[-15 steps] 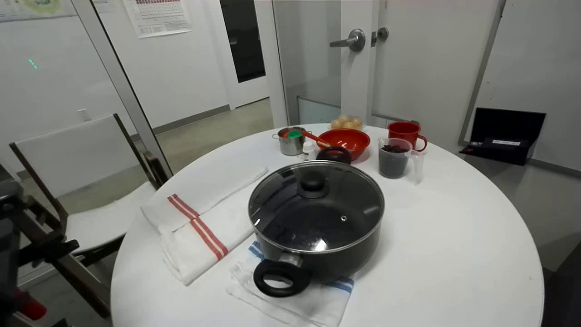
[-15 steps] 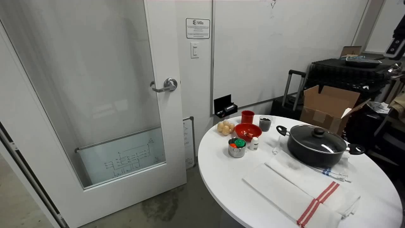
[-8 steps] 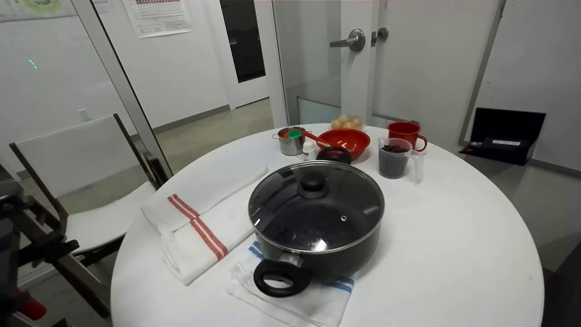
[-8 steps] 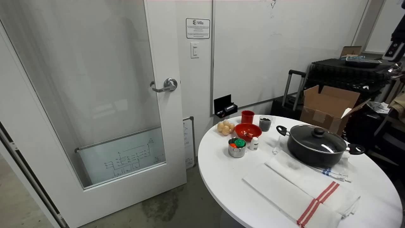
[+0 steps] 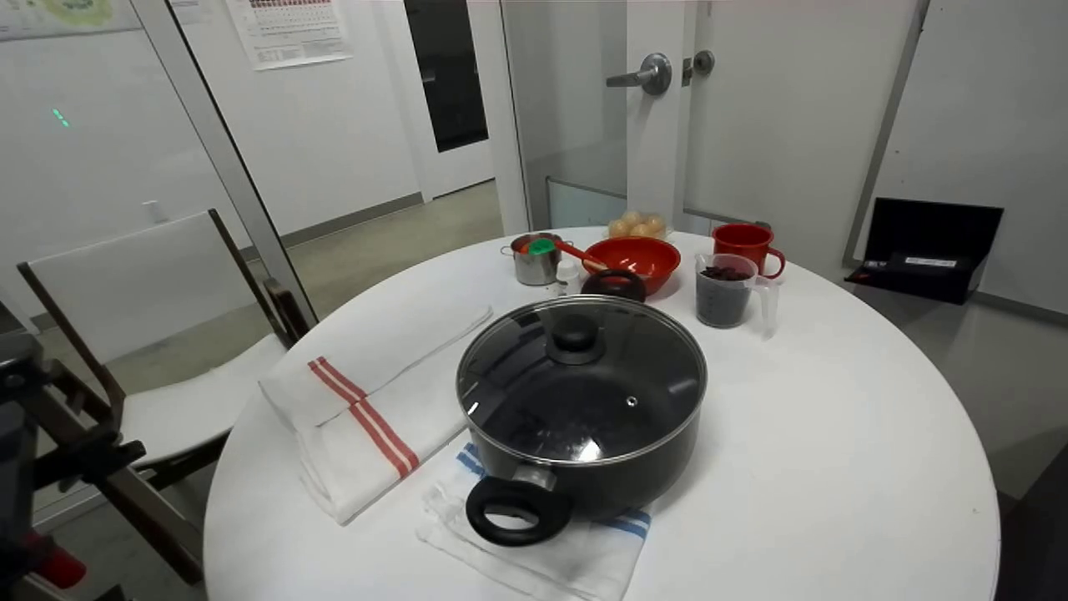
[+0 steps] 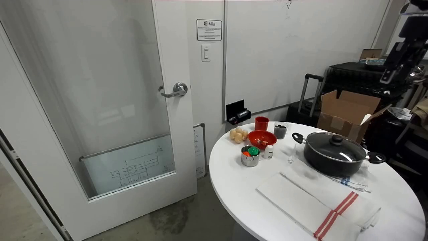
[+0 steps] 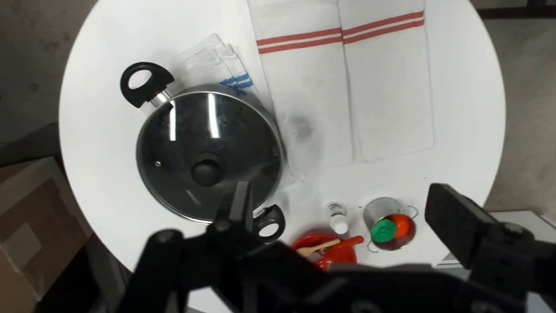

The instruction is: Remove the lid from the pot

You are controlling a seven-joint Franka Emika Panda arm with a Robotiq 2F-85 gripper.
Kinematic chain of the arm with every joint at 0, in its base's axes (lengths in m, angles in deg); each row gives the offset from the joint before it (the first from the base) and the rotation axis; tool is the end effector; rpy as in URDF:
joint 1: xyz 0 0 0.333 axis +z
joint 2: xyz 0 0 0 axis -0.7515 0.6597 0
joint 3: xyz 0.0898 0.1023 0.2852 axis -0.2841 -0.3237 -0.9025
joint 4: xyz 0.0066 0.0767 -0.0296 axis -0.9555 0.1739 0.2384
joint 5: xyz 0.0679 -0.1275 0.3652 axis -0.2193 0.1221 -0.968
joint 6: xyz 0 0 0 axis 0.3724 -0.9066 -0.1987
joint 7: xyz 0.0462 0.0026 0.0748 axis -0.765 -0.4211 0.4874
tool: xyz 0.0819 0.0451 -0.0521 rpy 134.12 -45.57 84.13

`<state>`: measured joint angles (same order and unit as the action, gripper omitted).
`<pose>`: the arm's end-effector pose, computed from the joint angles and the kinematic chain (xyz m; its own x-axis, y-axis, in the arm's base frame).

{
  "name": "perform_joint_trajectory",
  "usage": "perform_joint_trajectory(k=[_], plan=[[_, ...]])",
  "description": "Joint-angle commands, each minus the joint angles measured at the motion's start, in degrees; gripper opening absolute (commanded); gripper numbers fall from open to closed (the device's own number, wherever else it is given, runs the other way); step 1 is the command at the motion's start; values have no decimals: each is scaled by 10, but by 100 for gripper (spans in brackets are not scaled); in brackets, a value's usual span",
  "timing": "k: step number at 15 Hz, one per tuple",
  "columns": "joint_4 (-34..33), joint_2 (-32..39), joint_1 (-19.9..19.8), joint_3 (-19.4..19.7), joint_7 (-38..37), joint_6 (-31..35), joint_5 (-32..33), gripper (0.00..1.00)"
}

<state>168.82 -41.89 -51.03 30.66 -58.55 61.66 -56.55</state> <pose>0.4453 0.0053 0.4001 0.9811 -0.1753 0.0815 -0.1752 -0.9845 -0.0095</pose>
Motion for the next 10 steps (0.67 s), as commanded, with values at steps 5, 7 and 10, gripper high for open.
perform_joint_trajectory(k=[5,7,10], plan=[[-21,123,-70,28,-141,139,131,100],[-33,156,-79,44,-177,159,163,100],[-57,206,-79,72,-207,174,184,100]])
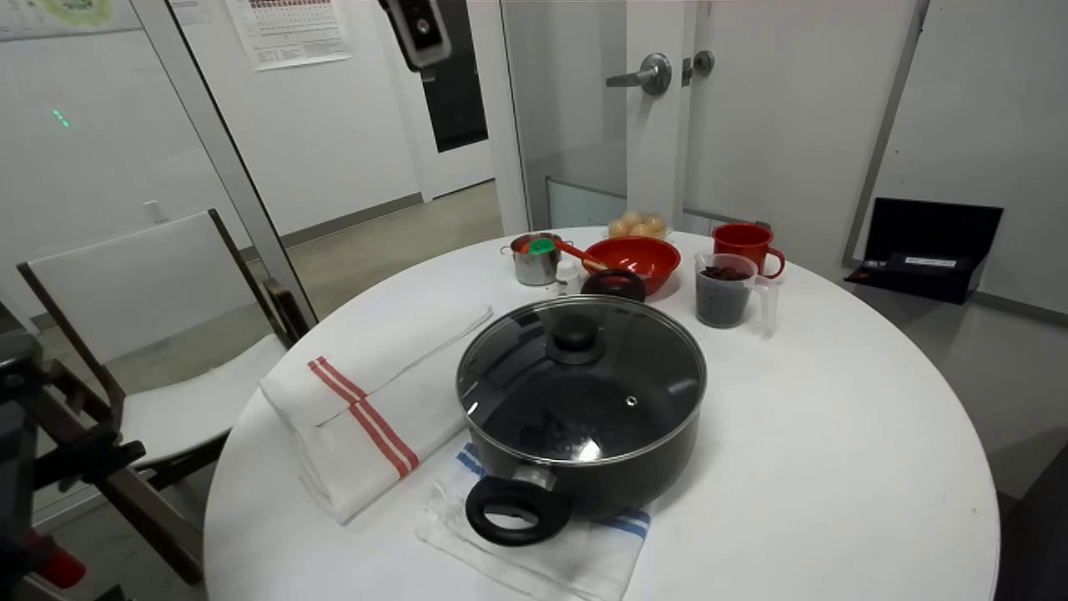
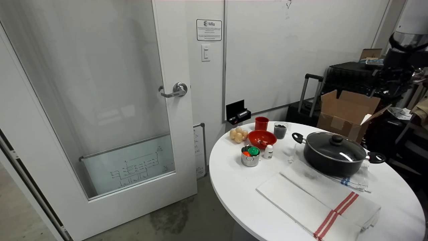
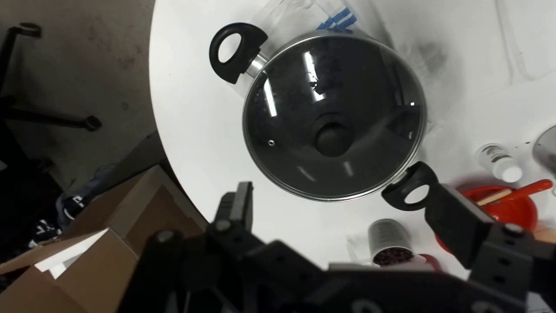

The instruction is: Remove the lid from the pot

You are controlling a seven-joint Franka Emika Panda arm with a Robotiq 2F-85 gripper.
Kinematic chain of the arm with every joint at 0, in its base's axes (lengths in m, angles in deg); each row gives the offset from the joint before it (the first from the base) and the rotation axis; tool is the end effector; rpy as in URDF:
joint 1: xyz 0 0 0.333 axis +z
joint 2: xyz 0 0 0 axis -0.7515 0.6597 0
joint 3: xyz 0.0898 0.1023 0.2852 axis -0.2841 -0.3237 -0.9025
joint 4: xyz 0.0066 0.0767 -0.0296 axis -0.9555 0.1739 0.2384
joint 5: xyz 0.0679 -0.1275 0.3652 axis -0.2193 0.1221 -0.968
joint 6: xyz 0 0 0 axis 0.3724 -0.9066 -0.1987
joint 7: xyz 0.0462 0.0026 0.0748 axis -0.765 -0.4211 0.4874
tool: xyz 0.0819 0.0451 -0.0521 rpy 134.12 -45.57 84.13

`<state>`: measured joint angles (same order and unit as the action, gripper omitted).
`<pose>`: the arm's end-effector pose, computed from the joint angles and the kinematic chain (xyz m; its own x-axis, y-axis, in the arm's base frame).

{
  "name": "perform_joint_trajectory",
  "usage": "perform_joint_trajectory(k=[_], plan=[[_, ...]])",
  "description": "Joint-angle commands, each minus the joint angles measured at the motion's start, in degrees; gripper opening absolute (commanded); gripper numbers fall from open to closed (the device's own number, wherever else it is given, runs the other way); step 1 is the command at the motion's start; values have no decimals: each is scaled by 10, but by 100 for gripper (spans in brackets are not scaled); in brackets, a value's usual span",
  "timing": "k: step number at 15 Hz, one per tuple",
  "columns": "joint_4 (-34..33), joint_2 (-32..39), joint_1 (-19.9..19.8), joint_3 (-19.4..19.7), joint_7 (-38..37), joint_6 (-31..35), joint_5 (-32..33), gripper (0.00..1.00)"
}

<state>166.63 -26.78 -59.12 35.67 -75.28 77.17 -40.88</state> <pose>0.4792 -0.1022 0.3196 0.8780 -0.4462 0.1735 -0.4666 -0.8787 0.1013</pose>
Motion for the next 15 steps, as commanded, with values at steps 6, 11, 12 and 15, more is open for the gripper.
perform_joint_trajectory(k=[6,11,12,15], plan=[[-93,142,14,52,32,3,-54,100],[-145,204,13,53,92,-12,-111,100],[-157,218,14,55,98,-13,-114,100],[-187,250,12,55,115,-18,-129,100]])
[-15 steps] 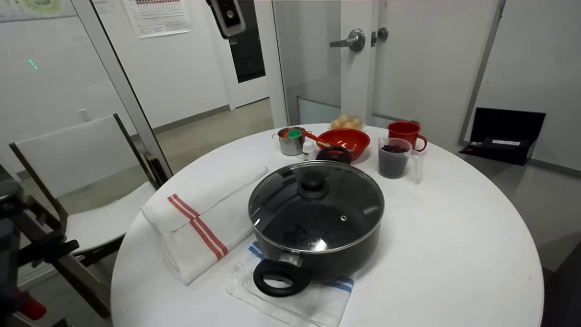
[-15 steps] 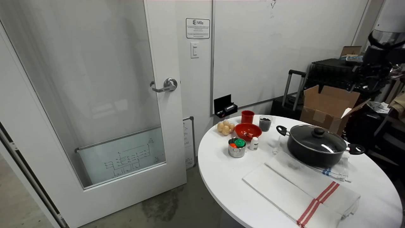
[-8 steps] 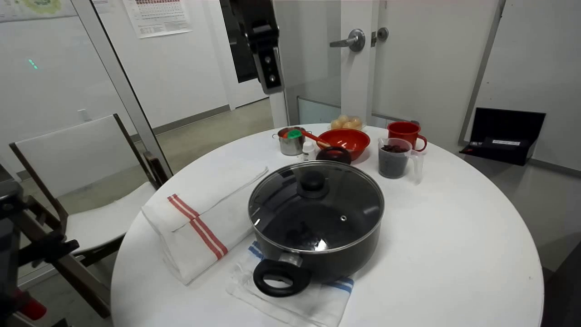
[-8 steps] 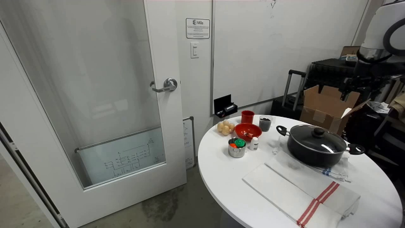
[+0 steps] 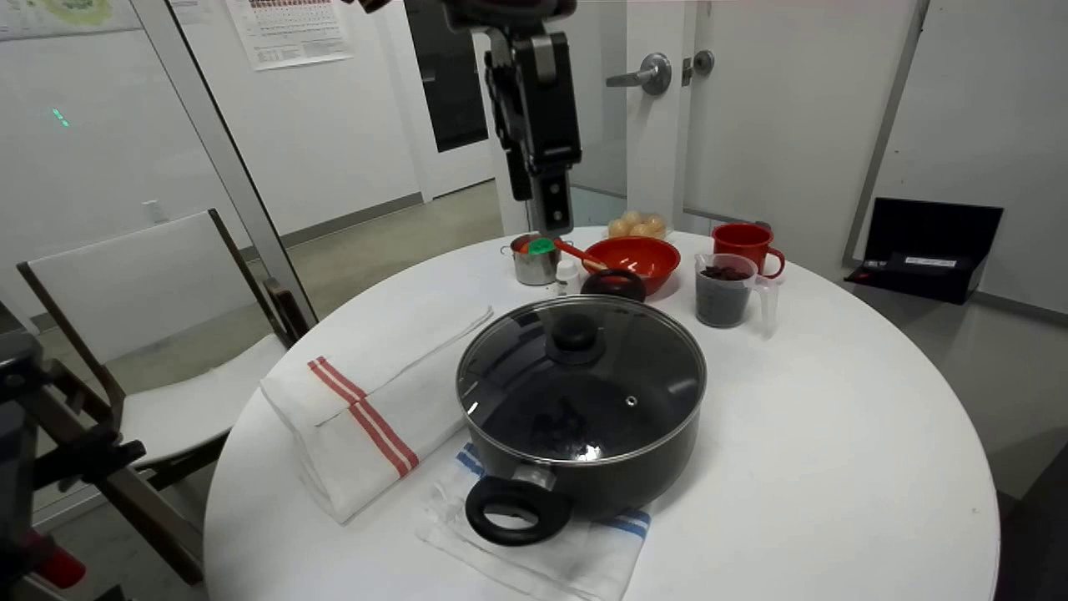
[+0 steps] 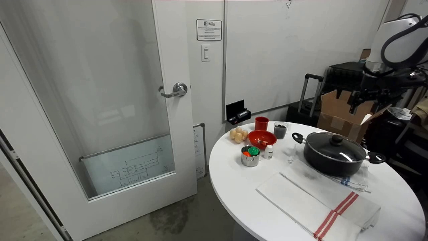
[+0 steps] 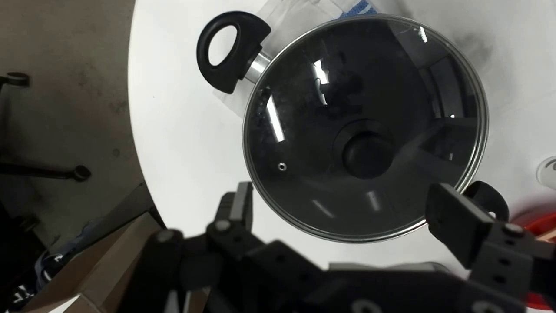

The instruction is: Remove the lid from the pot

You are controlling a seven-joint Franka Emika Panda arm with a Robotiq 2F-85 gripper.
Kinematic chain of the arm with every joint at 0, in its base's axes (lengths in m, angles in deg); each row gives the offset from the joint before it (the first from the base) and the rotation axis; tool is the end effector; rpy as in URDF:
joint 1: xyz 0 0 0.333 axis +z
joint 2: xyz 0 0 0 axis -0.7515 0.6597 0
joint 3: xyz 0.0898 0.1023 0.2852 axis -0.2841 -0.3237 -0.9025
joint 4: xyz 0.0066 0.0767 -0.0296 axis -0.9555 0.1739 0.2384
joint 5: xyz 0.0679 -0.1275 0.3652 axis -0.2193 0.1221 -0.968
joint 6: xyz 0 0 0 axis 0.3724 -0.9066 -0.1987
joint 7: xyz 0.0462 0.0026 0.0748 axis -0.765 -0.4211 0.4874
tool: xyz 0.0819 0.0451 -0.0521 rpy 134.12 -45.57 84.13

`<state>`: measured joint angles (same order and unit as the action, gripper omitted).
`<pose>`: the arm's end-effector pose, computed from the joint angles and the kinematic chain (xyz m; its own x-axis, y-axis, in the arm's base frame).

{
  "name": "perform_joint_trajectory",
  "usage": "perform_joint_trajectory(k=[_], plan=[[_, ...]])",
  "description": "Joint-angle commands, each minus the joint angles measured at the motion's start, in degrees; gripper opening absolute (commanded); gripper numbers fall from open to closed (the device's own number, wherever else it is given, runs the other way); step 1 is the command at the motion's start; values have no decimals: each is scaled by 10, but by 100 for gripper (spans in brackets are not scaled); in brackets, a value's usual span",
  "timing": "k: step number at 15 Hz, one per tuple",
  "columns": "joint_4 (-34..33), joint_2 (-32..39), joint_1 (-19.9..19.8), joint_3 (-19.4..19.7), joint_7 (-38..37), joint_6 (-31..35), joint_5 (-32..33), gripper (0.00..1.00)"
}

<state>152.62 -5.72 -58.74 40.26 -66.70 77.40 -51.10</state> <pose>0.5332 -0.1589 0.2247 0.8602 -0.5089 0.0330 -0.5098 -0.8566 0.0794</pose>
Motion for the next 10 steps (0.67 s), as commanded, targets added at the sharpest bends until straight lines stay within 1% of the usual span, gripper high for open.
perform_joint_trajectory(k=[1,10], plan=[[-56,50,8,7,34,-22,-33,100],[-105,113,24,0,57,-36,-39,100]])
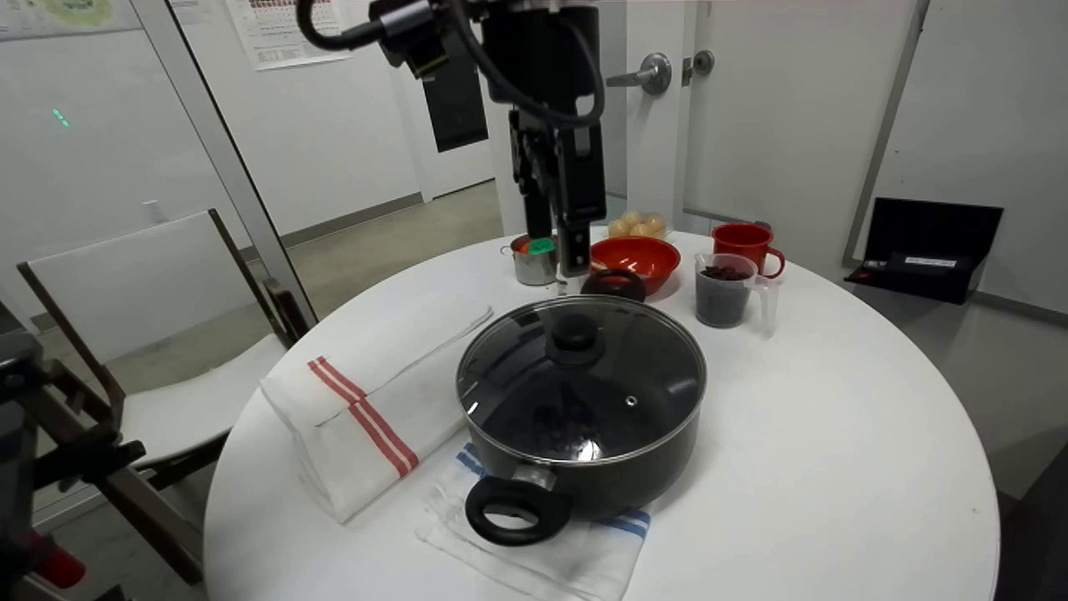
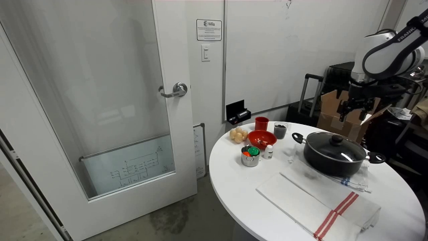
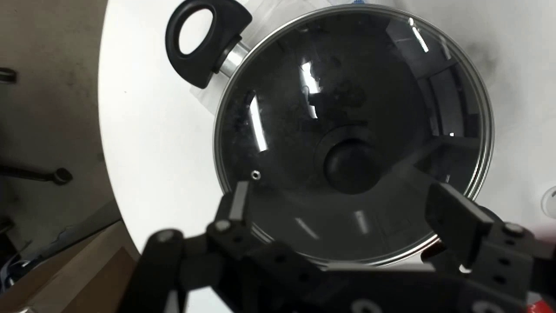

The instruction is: Remove the lid from the pot

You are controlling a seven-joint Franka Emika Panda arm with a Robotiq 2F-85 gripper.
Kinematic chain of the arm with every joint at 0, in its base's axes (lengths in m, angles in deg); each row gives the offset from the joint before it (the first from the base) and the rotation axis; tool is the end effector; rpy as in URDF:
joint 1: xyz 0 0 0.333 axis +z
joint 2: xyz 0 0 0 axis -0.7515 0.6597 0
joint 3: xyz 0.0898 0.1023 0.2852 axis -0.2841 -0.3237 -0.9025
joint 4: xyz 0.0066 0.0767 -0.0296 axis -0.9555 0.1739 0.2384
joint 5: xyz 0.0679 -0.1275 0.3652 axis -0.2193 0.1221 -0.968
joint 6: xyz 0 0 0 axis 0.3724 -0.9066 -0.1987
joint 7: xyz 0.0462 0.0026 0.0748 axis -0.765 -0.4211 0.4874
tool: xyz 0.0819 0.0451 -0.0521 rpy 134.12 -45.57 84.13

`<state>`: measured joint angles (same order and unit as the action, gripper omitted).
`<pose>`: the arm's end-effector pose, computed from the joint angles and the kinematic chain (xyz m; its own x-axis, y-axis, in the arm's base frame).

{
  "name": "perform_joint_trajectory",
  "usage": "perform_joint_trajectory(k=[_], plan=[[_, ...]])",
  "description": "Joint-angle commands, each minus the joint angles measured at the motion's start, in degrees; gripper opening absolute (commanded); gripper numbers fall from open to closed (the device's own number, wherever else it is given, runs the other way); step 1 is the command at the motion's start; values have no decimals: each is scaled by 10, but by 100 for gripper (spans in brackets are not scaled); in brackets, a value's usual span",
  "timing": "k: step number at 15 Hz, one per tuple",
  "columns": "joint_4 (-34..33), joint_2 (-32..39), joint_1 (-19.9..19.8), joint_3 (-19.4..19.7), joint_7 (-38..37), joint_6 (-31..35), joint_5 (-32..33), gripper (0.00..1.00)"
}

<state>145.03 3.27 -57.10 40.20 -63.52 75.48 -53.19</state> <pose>0.5637 -0.1504 0.1813 0.8884 -0.4583 -0.0263 -0.4544 -0.8862 0.0906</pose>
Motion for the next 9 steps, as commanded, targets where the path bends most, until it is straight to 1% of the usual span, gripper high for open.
perform_joint_trajectory(k=[1,5,9], plan=[[-34,30,9,-1,28,-17,-18,100],[-52,55,10,-3,37,-24,-22,100],[-69,83,2,-9,55,-33,-33,100]])
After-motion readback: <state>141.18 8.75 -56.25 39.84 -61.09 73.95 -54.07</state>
